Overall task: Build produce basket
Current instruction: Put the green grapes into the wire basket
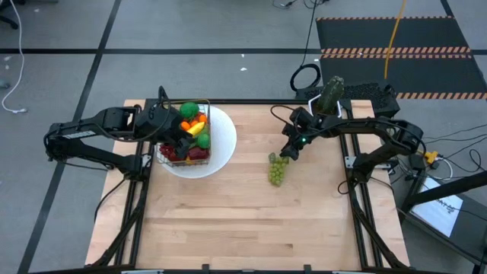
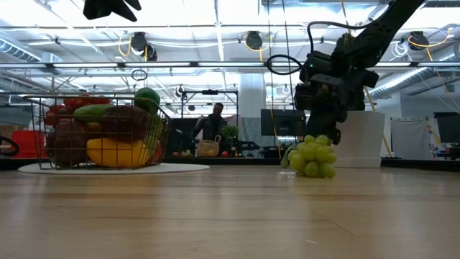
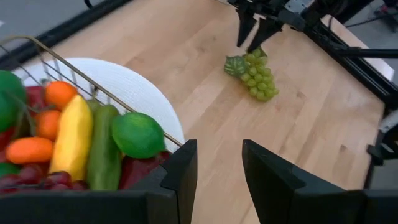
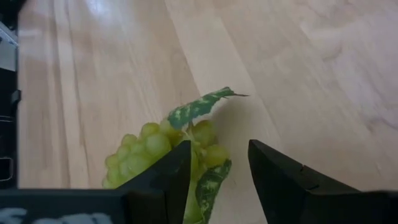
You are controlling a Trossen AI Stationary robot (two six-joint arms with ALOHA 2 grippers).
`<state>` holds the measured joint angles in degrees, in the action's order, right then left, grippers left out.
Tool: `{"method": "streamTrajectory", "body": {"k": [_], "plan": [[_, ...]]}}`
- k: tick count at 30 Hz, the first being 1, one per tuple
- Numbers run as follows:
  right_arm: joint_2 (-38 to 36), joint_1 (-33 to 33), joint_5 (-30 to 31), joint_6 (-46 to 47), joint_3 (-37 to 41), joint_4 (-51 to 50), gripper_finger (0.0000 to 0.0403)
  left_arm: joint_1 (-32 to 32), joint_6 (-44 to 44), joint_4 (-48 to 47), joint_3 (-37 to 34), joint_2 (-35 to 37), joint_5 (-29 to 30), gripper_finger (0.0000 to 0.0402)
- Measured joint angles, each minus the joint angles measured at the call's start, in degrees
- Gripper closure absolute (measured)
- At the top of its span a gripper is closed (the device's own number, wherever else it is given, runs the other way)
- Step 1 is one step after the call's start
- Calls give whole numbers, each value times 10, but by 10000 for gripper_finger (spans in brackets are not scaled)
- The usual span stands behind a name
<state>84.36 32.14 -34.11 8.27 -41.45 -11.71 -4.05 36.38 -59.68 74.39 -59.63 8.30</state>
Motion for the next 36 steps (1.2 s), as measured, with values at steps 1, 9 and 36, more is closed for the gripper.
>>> {"method": "streamTrajectory", "body": {"k": [1,9,36], "plan": [[0,0,2,0,0,1,249,0,0,0,0,0,-8,275],[0,0,10,-10,0,1,250,0,1,0,0,0,-8,275],[0,-4,9,-21,0,-5,331,0,-1,0,0,0,-7,275]]}}
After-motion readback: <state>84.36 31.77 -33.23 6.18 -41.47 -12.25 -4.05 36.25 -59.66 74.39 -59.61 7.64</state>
